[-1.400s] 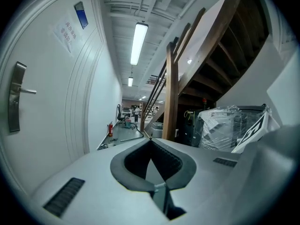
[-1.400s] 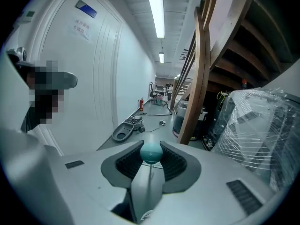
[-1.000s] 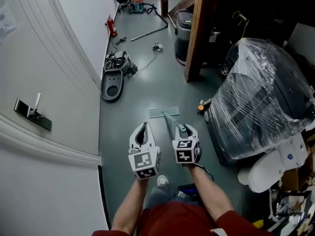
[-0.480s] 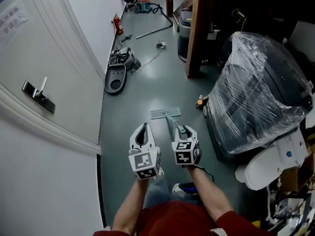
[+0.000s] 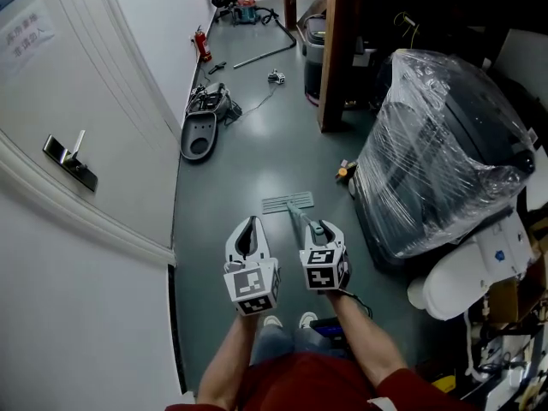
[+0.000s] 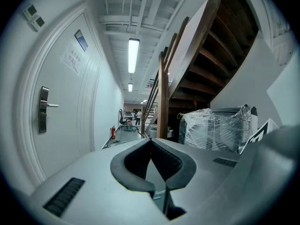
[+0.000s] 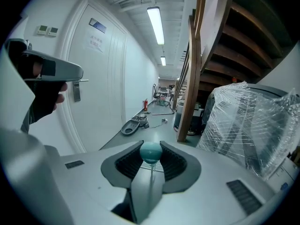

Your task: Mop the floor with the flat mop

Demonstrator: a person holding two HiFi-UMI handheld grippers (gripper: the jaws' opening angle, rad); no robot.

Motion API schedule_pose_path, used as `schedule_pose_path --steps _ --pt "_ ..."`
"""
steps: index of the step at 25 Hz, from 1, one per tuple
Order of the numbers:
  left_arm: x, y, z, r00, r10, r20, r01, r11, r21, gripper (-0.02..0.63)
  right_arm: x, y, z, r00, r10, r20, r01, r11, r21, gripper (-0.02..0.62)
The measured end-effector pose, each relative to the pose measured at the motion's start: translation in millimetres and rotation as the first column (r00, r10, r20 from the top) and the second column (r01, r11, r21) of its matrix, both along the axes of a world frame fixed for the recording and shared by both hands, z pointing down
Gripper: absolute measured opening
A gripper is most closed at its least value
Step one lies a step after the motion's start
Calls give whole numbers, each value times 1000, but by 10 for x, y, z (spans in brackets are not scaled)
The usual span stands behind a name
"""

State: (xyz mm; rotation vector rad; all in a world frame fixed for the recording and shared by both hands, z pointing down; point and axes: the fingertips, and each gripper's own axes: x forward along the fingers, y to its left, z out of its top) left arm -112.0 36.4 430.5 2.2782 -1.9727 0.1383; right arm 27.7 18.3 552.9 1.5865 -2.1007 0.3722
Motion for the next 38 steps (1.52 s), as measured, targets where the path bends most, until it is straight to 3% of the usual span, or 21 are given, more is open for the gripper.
schedule_pose_path --steps 8,22,38 --pt "-163 11 26 999 38 -19 -38 999 -6 14 -108 50 -39 999 40 -8 -40 999 5 115" --pt "-396 -44 35 1000 22 1 -22 1000 -1 14 -314 -76 -116 999 25 -23 -24 999 30 115" --pt "-426 -167 -27 1000 19 -2 -19 1000 4 14 -369 -193 -186 1000 20 -22 -19 999 46 115"
